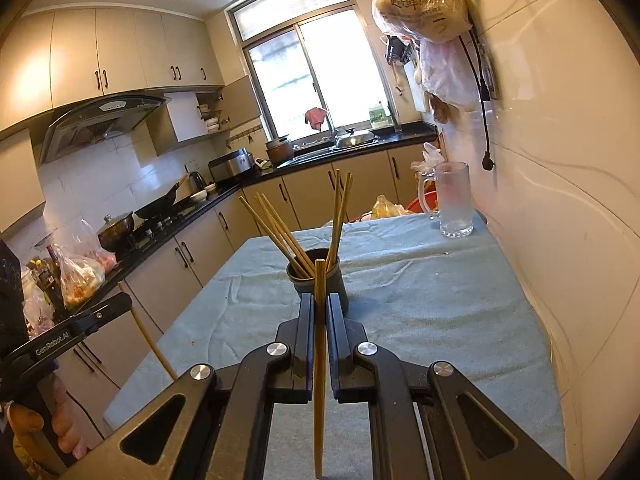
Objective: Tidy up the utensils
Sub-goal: 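Lift both chopsticks and carry them over the black holder, then drop both chopsticks into the holder by opening both grippers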
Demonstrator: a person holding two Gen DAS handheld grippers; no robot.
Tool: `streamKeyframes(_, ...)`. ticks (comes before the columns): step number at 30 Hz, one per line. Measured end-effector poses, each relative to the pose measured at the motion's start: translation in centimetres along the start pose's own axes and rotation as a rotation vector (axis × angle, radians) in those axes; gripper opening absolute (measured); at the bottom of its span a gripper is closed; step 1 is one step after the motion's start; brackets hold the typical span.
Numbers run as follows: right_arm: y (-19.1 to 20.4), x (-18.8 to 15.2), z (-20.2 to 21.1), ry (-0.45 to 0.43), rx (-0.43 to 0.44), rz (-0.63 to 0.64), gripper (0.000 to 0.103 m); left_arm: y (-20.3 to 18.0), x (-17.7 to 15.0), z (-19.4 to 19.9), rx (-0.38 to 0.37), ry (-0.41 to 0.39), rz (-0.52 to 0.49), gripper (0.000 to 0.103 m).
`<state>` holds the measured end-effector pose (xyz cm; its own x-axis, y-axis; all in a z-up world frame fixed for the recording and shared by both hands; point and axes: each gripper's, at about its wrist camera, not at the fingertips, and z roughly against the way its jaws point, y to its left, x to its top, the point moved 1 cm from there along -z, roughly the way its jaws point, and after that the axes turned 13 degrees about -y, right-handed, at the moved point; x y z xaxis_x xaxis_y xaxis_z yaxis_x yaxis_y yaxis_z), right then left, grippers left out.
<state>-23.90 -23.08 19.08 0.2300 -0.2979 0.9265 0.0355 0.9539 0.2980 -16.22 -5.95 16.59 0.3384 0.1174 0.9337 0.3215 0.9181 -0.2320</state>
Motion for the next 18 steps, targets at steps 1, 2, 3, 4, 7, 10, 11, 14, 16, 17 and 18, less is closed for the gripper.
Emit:
streamKeyframes(1,0.0,0.0,0.0,-0.001,0.003,-0.003,0.006,0.0,0.1,-0.1,0.001,0.001,0.001,0.005)
streamKeyframes(2,0.0,0.1,0.0,-0.002,0.004,-0.003,0.006,0.1,0.1,-0.3,0.001,0.001,0.003,0.005)
streamKeyframes(3,0.0,0.2,0.0,-0.002,0.005,-0.002,0.006,0.2,0.2,-0.4,0.001,0.002,0.006,0.005)
streamKeyframes(4,0.1,0.3,-0.2,-0.003,0.006,0.000,0.006,0.2,0.3,-0.6,0.001,0.003,0.007,0.005)
streamKeyframes(7,0.1,0.8,-0.5,-0.006,0.008,0.013,0.006,0.3,0.7,-1.0,0.001,0.009,0.004,0.005)
streamKeyframes(10,0.0,1.5,-1.0,-0.009,0.011,0.016,0.006,0.5,1.5,-1.4,-0.010,0.006,0.013,0.005)
streamKeyframes(11,0.0,1.7,-1.2,-0.010,0.013,0.015,0.006,0.6,1.8,-1.5,-0.013,0.002,0.013,0.005)
streamKeyframes(14,-0.4,2.5,-2.1,-0.009,0.019,0.006,0.006,0.5,2.9,-2.0,-0.036,-0.002,0.018,0.005)
streamKeyframes(16,-0.7,3.1,-2.9,-0.005,0.023,-0.006,0.006,0.4,3.7,-2.2,-0.049,-0.008,0.011,0.005)
streamKeyframes(17,-0.9,3.4,-3.4,-0.005,0.026,-0.014,0.006,0.3,4.1,-2.3,-0.056,-0.013,0.008,0.005)
streamKeyframes(18,-1.0,3.8,-3.8,-0.006,0.029,-0.019,0.006,0.2,4.6,-2.5,-0.062,-0.019,0.004,0.005)
